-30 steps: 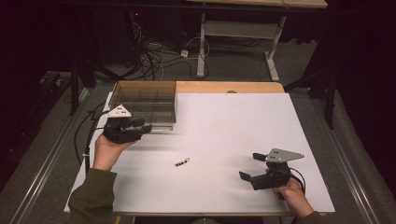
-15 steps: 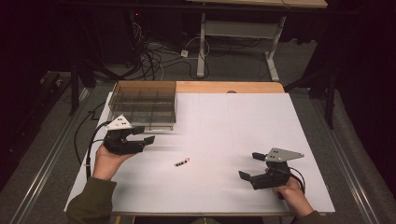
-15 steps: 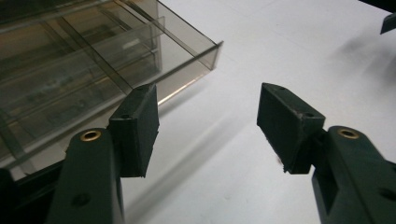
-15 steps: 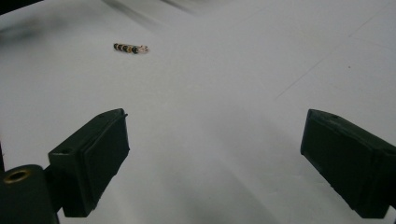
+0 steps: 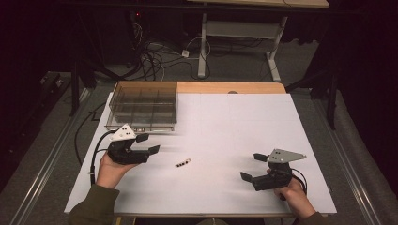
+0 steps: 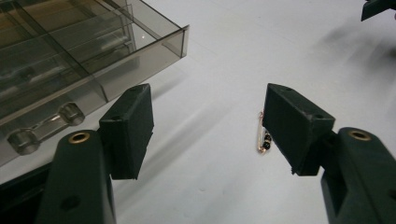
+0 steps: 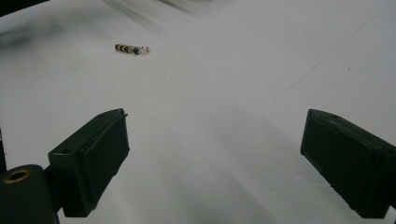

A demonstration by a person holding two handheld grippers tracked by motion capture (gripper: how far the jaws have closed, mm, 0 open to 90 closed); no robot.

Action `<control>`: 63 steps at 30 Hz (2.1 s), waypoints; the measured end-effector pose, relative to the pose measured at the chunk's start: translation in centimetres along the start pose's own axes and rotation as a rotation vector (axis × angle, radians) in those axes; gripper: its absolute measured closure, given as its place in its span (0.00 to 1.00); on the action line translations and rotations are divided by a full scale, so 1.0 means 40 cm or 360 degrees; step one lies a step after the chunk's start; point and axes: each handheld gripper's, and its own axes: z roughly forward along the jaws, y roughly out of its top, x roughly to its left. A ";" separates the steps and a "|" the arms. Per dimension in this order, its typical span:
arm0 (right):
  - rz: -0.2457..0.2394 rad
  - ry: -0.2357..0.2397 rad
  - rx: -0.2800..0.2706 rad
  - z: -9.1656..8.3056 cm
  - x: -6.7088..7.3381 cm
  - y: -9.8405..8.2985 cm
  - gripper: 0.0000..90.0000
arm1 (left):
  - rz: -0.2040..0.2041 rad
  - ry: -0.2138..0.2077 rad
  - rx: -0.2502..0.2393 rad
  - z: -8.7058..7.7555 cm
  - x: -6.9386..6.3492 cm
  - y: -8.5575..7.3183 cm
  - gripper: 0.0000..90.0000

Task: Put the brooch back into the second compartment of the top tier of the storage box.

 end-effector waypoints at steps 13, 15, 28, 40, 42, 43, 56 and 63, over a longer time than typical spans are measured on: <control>-0.0012 0.0002 0.0004 0.000 0.004 0.001 0.09 | 0.0040 -0.0074 0.0047 0.052 -0.039 -0.018 0.33; -0.0012 0.0003 0.0007 0.003 0.003 0.002 0.09 | 0.0050 -0.0086 0.0048 0.056 -0.043 -0.019 0.33; -0.0016 -0.0003 0.0017 0.008 0.008 0.005 0.09 | 0.0065 -0.0133 0.0072 0.077 -0.059 -0.023 0.32; -0.0029 0.0006 0.0022 0.006 0.018 -0.002 0.09 | 0.0074 -0.0209 0.0101 0.117 -0.087 -0.016 0.35; -0.0028 0.0006 0.0024 0.007 0.017 -0.002 0.09 | 0.0088 -0.0213 0.0117 0.125 -0.093 -0.015 0.36; -0.0030 0.0007 0.0024 0.007 0.017 -0.002 0.09 | 0.0088 -0.0213 0.0117 0.125 -0.093 -0.015 0.37; -0.0028 -0.0006 0.0034 0.006 0.019 -0.008 0.09 | 0.0106 -0.0267 0.0142 0.162 -0.102 -0.014 0.48; -0.0021 -0.0003 0.0038 0.005 0.020 -0.010 0.09 | 0.0099 -0.0261 0.0173 0.181 -0.101 -0.017 0.58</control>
